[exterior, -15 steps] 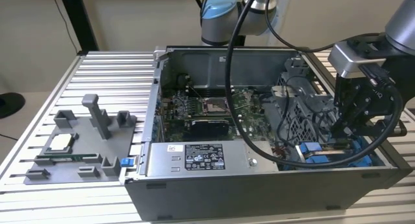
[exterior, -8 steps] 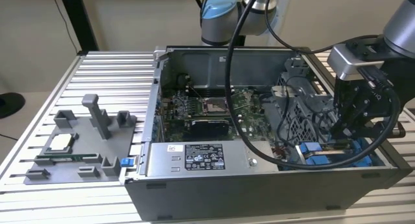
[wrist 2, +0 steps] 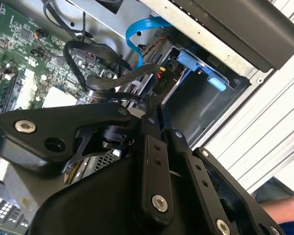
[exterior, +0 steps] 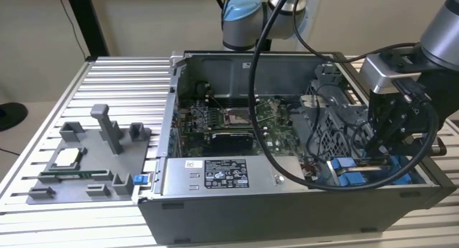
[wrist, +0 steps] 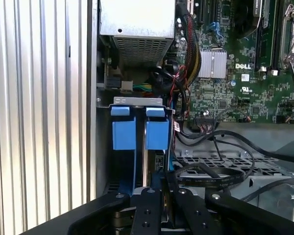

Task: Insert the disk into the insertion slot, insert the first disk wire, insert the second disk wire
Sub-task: 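Insert the second disk wire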

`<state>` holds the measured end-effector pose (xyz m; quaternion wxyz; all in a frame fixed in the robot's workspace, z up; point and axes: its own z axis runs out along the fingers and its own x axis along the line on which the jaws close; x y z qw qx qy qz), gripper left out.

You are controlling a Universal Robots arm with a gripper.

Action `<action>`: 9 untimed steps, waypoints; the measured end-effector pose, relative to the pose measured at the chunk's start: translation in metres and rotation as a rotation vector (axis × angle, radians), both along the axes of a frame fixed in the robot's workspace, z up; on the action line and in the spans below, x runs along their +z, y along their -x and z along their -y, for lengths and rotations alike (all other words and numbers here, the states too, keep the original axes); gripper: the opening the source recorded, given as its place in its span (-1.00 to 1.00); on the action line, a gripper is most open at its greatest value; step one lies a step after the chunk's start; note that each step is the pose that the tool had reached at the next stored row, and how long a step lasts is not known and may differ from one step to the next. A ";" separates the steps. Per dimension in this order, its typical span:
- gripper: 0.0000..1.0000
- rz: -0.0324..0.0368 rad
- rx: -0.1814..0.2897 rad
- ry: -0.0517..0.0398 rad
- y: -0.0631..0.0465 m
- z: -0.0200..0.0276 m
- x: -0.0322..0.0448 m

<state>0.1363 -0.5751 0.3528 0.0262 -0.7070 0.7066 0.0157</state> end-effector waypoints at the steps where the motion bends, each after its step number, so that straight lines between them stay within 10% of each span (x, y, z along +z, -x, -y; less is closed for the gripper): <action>1: -1.00 0.0018 0.000 0.0000 0.000 0.0000 -0.0004; 9: -1.00 0.0056 0.000 0.0009 0.000 0.0000 -0.0030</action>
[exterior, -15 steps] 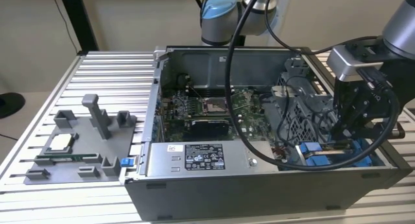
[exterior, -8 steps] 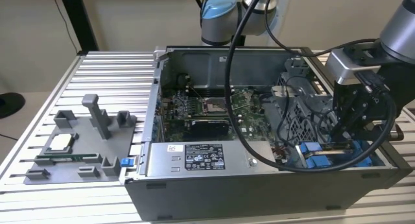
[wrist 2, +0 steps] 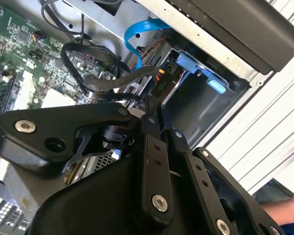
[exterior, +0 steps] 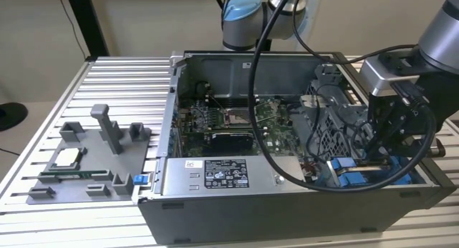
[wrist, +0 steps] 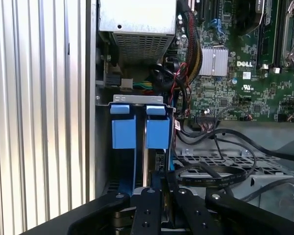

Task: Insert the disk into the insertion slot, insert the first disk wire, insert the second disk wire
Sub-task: 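Insert the second disk wire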

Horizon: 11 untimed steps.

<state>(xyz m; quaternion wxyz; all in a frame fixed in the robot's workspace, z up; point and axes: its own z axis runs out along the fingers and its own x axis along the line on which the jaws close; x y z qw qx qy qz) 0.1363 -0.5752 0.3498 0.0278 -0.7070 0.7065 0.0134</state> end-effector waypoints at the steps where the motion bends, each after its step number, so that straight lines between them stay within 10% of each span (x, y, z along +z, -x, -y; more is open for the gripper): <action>1: -1.00 0.0000 0.000 0.0003 0.000 0.0000 -0.0004; 11: -1.00 0.0000 0.000 0.0020 0.000 0.0000 -0.0061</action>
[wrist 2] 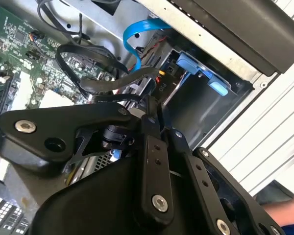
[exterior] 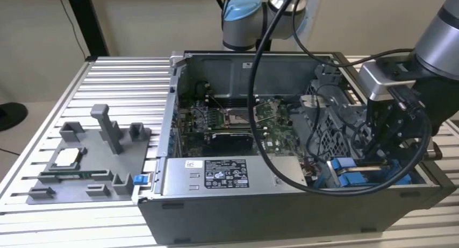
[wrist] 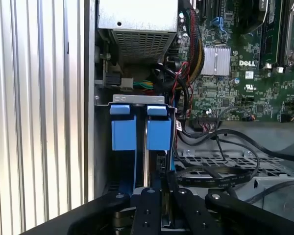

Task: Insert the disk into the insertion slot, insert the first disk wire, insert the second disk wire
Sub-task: 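Insert the second disk wire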

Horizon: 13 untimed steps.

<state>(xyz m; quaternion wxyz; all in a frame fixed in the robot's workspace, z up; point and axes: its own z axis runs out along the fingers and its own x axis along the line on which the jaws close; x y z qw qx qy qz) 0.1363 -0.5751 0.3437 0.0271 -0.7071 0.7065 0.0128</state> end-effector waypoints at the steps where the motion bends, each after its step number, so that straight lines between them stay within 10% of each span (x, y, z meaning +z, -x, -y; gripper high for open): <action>1: -1.00 0.0000 0.000 0.0005 0.000 0.0000 -0.0004; 13: -1.00 0.0000 -0.001 0.0003 0.000 0.0000 -0.0023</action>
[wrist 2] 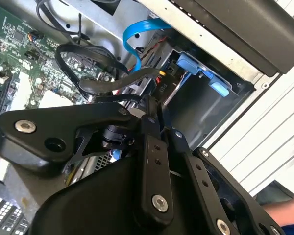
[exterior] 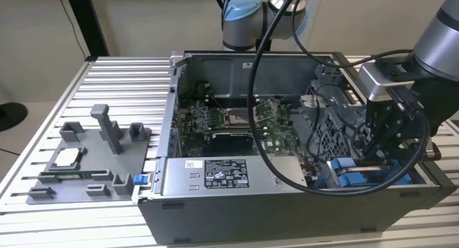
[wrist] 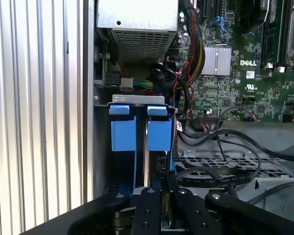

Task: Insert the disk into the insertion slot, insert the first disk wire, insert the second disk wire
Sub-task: 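Insert the second disk wire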

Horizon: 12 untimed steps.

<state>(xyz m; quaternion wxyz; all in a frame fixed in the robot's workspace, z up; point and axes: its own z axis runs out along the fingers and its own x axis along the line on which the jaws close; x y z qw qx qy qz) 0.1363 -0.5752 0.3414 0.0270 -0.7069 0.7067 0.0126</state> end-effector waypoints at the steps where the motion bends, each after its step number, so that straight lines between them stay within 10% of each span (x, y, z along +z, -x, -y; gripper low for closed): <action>1: -1.00 0.0000 0.000 0.0000 0.000 0.0000 0.0000; 12: -1.00 0.0000 -0.003 -0.0001 0.000 -0.0004 0.0009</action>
